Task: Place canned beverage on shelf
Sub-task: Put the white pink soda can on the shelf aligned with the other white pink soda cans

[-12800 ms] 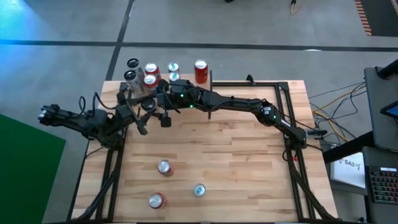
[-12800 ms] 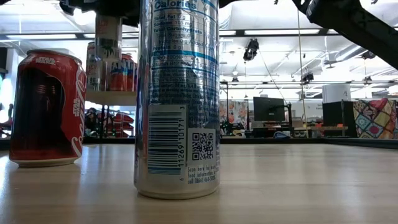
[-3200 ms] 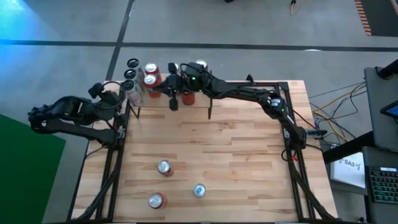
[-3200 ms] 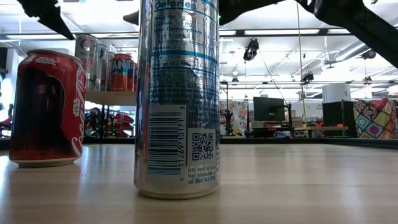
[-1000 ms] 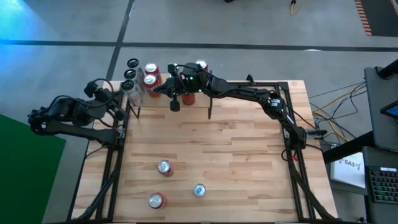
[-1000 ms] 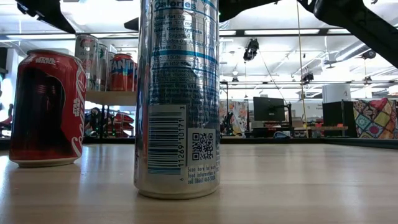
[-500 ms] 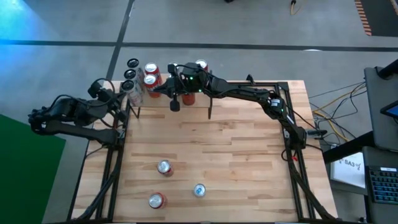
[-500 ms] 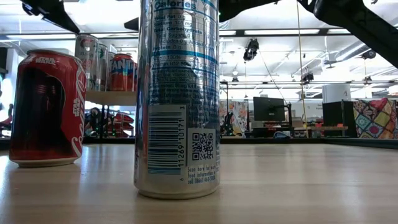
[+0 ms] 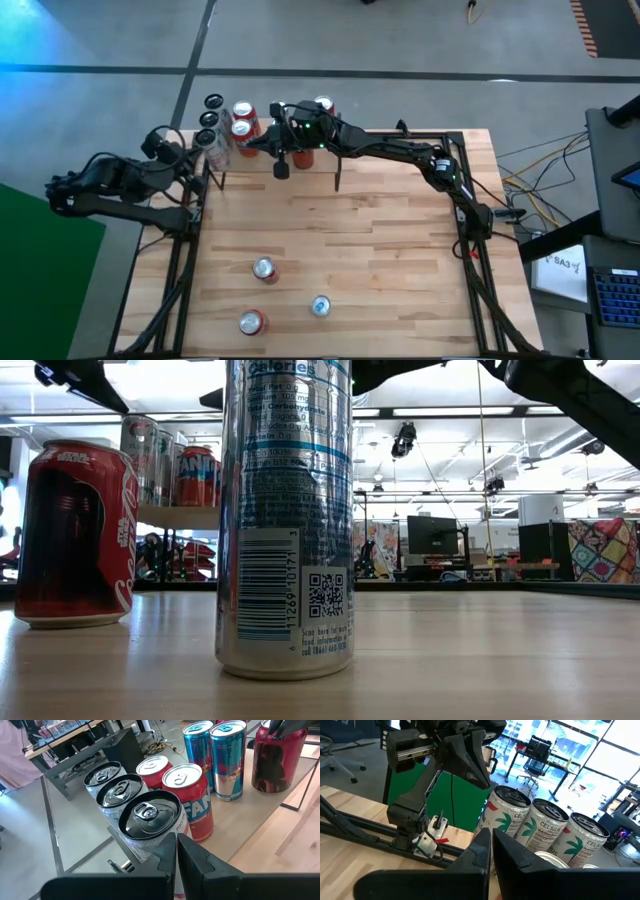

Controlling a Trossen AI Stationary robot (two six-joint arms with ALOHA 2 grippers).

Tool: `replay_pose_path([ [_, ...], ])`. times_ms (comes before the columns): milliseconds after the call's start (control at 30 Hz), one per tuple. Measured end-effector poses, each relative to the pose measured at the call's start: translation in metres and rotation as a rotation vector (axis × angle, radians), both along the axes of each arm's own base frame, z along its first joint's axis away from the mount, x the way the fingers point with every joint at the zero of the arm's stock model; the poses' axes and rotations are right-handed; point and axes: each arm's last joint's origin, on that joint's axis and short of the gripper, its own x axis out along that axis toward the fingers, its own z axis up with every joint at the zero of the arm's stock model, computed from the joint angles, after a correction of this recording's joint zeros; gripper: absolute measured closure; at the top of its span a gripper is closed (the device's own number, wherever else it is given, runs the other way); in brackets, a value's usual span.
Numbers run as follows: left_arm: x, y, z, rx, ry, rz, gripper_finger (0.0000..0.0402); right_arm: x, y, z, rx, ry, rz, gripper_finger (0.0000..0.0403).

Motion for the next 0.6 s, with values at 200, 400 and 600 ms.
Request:
replay_pose_path([
  [200, 0.0024, -0.0001, -0.0004, -0.002, 0.006, 0.002, 0.0402, 0.0000, -0.0001, 0.0000, -0.002, 0.000, 0.000, 0.0394],
  [400, 0.0037, 0.0000, -0.0007, 0.008, 0.016, 0.012, 0.0402, 0.0000, 0.0000, -0.0001, -0.002, 0.001, 0.000, 0.0394],
  [600, 0.0024, 0.0006, -0.0005, 0.026, 0.016, 0.034, 0.0402, 0.0000, 0.0000, -0.0001, -0.002, 0.001, 0.000, 0.0394],
])
